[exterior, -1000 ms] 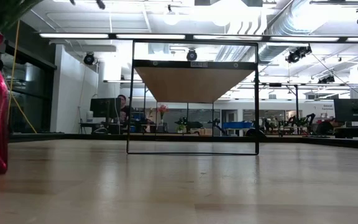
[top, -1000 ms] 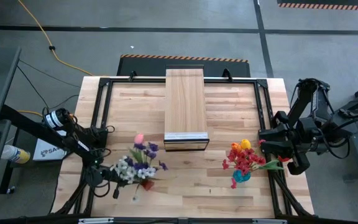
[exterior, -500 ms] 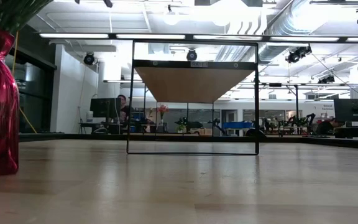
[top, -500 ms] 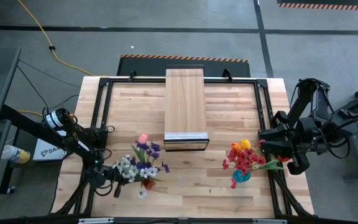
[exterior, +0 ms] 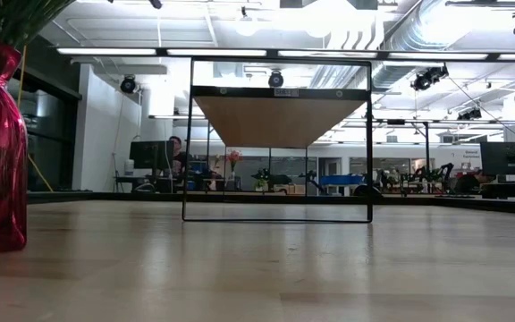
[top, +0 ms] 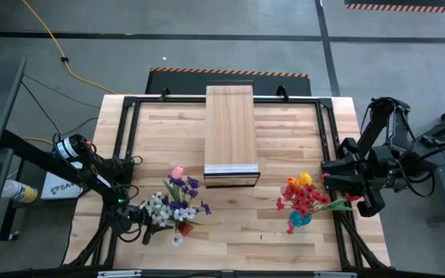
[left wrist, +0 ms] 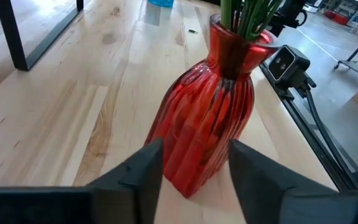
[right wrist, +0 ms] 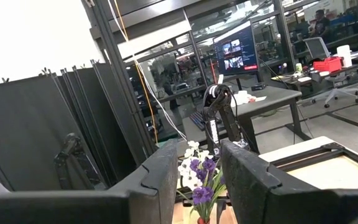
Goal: Pick and place flowers into a vace then onto a shelf
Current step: Put the red vase with flowers on the shelf
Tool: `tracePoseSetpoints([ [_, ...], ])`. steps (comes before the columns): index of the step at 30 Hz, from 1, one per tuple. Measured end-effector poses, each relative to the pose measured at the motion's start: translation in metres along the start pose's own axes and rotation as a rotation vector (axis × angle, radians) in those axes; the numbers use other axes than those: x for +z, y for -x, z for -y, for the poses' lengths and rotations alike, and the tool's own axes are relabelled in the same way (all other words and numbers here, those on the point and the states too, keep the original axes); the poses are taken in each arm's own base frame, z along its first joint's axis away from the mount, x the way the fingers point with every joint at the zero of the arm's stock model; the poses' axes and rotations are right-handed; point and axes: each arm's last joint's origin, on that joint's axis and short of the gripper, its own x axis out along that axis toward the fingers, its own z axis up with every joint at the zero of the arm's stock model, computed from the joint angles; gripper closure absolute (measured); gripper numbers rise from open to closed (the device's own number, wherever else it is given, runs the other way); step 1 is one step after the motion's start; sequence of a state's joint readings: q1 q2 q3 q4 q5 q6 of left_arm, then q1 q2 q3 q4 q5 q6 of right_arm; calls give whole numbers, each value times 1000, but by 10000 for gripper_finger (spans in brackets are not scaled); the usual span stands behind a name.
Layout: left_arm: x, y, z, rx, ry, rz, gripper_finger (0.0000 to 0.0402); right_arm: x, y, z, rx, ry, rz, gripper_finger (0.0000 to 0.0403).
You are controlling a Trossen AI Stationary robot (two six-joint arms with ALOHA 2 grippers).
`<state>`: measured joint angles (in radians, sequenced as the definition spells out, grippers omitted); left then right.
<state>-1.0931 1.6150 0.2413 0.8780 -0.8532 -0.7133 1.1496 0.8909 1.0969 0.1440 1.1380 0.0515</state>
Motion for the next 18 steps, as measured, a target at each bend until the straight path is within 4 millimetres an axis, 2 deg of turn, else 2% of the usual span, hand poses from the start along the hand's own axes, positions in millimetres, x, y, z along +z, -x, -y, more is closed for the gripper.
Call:
tracePoseSetpoints([
  [8, 0, 0, 0, -7, 13, -2, 112, 0, 0, 0, 0, 6, 0, 289],
  [13, 1, 0, 1, -11, 86, -1, 85, 0, 0, 0, 0, 7, 0, 289],
  [18, 1, 0, 1, -14, 89, -3, 71, 0, 0, 0, 0, 7, 0, 289],
])
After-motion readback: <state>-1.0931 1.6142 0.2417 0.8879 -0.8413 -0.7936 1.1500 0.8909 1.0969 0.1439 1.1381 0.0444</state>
